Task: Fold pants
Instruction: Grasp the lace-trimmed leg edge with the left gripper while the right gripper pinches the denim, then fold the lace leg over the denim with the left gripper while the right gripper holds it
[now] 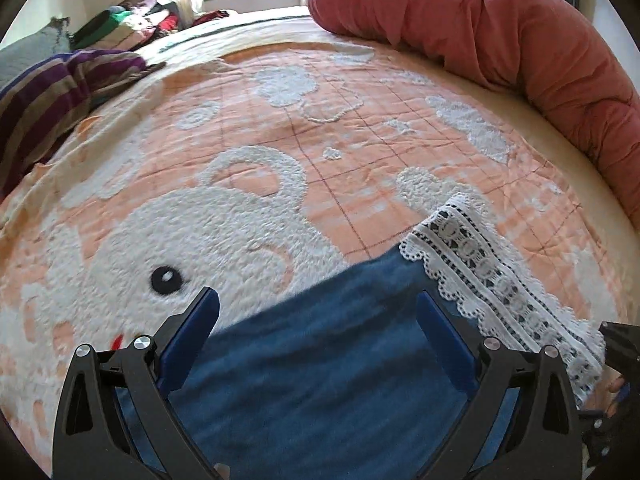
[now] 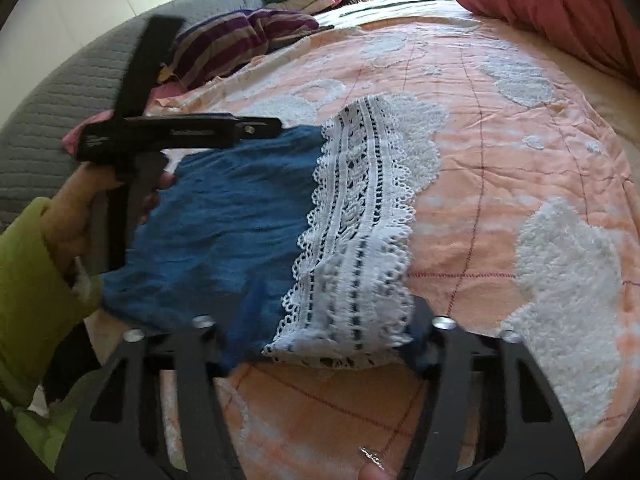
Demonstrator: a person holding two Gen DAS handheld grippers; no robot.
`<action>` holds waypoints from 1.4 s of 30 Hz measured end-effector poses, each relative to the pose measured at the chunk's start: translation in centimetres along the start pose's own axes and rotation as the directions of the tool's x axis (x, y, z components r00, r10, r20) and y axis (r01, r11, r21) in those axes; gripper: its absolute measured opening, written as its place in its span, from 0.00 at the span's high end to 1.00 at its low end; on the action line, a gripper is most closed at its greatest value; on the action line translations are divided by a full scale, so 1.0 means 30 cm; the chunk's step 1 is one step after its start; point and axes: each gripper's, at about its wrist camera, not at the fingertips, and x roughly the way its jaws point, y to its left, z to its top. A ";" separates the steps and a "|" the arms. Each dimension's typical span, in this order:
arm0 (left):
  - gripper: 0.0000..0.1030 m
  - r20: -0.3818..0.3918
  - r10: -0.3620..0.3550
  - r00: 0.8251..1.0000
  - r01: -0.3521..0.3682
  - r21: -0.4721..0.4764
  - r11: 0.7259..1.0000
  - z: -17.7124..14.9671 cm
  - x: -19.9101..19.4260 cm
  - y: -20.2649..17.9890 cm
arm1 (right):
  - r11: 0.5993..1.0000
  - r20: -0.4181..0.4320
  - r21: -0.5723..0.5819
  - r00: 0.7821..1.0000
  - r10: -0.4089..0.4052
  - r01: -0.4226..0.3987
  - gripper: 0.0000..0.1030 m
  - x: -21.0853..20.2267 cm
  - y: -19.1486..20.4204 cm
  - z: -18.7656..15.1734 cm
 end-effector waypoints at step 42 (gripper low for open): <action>0.96 0.146 -0.211 0.967 0.241 -0.231 0.943 -0.190 -0.213 0.260 | 0.914 -0.034 -0.391 0.994 0.106 -0.111 0.85 0.064 0.510 0.117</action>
